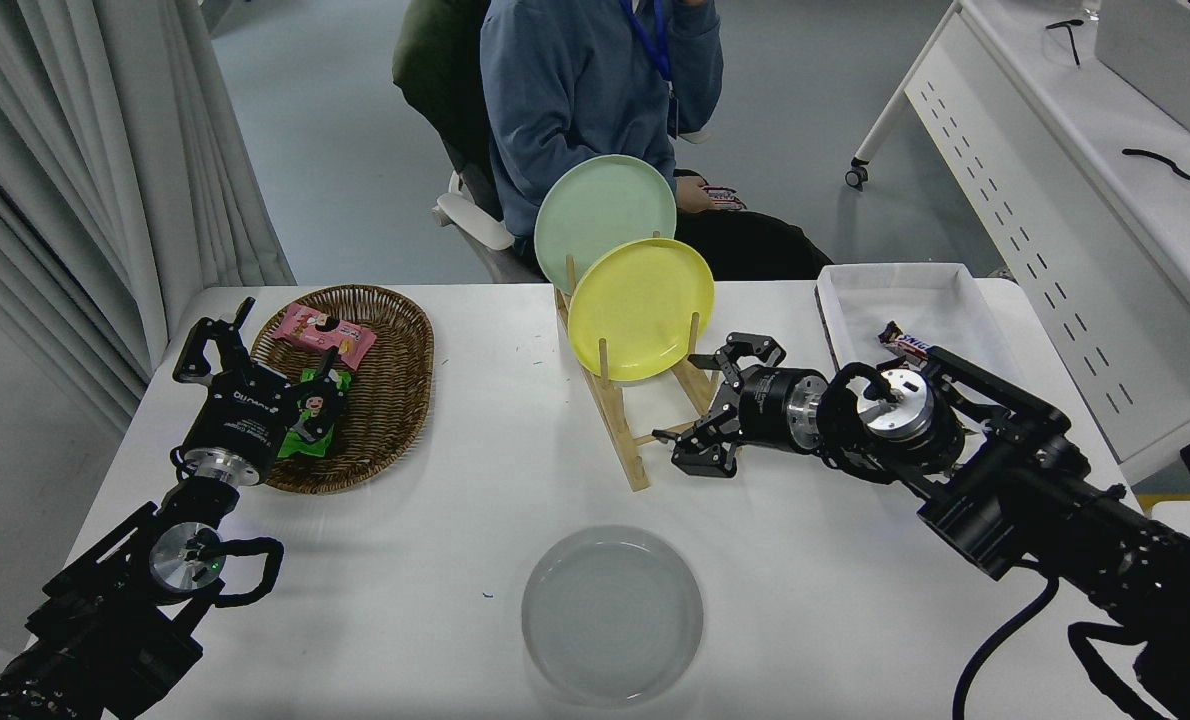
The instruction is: Place the plate on the table
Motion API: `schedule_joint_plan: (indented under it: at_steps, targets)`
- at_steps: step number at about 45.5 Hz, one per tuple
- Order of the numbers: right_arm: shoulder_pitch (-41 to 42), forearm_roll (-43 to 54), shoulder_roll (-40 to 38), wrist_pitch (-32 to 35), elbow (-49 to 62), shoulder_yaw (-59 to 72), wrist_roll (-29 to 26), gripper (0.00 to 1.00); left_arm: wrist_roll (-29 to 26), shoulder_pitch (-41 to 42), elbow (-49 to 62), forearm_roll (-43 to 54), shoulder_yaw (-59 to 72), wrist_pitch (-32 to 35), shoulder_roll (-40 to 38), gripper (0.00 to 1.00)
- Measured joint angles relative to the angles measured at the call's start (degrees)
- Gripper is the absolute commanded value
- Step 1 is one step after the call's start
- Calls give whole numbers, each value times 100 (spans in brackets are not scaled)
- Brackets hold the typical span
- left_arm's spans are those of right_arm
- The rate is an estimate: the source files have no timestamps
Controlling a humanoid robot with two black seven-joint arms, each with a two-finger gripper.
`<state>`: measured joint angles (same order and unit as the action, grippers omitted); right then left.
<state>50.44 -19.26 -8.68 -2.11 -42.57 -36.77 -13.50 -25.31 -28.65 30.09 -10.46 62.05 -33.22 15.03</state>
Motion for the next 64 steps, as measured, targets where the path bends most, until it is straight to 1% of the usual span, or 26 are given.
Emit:
schedule_joint_plan:
  at_steps: [4,8,11,18,27,34,47,64]
  targets:
    - [-43,345,13,102,56,-284,662,100,0,0,-1,0,0,0,0,100]
    - [-106,636,21,235,162,-509,1082,100,0,0,-1,0,0,0,0,100]
    - [-165,812,27,446,322,-695,1321,100,0,-1,0,0,0,0,0,100]
    - [-319,1041,43,1029,692,-974,1622,100,0,-1,2,0,0,0,0,100]
    - [-701,1176,52,1673,933,-1333,1795,100,0,-1,2,1,0,0,0,100]
    - [-999,1218,64,2005,1009,-1595,1850,100,0,-1,2,1,0,0,0,100]
    - [-1333,1248,67,2329,1208,-2041,1926,100,0,-1,3,0,0,0,0,100]
    - [-1418,1239,-53,2419,1371,-2220,2011,100,0,-1,3,0,0,0,0,100]
